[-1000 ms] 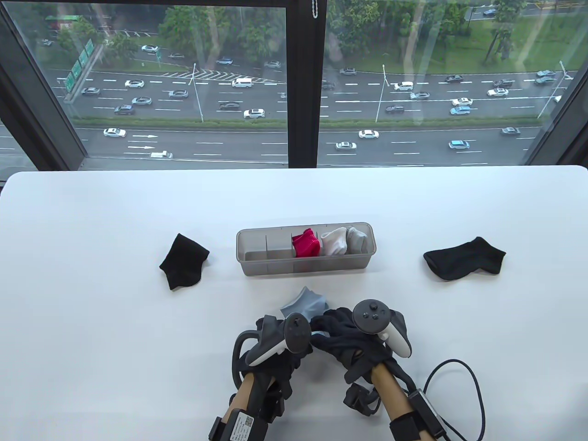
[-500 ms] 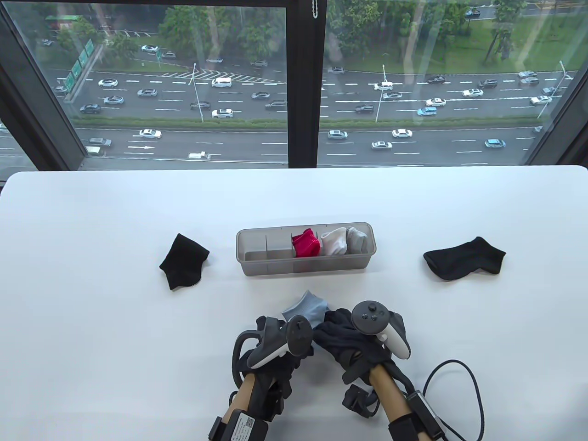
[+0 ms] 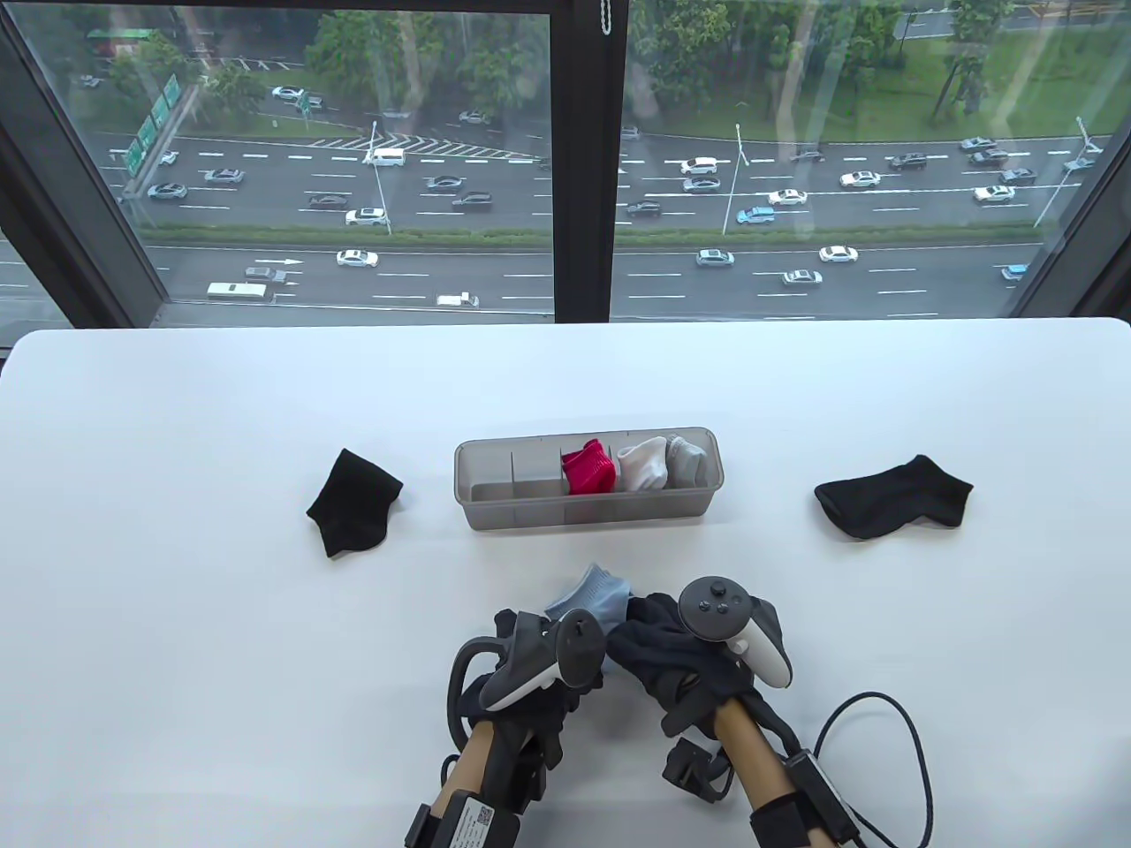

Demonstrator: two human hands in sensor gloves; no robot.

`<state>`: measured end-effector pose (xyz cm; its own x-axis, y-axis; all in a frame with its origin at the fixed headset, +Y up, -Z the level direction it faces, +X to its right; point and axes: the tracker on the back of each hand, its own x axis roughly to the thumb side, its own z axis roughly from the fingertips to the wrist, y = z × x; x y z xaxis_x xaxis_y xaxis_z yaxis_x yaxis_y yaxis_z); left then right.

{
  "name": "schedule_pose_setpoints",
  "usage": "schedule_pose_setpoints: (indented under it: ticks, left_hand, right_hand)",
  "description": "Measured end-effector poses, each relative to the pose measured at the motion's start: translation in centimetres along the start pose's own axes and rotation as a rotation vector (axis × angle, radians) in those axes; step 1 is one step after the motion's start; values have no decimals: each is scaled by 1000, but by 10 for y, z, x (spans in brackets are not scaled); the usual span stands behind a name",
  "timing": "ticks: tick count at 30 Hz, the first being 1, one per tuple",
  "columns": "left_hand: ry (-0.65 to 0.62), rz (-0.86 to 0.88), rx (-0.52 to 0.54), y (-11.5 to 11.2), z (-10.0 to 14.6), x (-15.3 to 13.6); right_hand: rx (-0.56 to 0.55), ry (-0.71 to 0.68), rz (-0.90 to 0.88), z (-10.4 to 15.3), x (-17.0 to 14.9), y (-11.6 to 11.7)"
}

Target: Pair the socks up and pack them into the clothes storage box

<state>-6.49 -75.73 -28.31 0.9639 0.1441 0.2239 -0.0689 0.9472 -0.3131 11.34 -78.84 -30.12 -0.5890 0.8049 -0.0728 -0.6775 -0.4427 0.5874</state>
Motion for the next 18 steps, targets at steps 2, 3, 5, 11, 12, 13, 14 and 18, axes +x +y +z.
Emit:
schedule_pose_setpoints:
  ticks: [2,3,5,11,12,13,14,18]
  left_hand:
    - [9,-8,-7,-1,0,-1]
    - [7,3,-10,0,0,-2]
    - [2,18,-40,-1,0,-2]
    - [16,-23,-80,-3,-1,6]
    - [17,-29,-69,-3,0,6]
    - [13,-32,-42,-3,1,6]
    - [5,-28,-17,-2,2,6]
    - [13,-11,32,2,3,4]
  right_hand:
    - [-34,-5,16,2,0,-1]
    - [-17,-22,10,2,0,-1]
    - [-16,-18,16,3,1,-1]
    - [-42,-5,-42,3,3,2]
    - [-54,1,-38,3,3,2]
    - [-81,15,4,3,4,2]
    - [-89,16,17,4,4,2]
    - [-123,-9,31,6,5,-1]
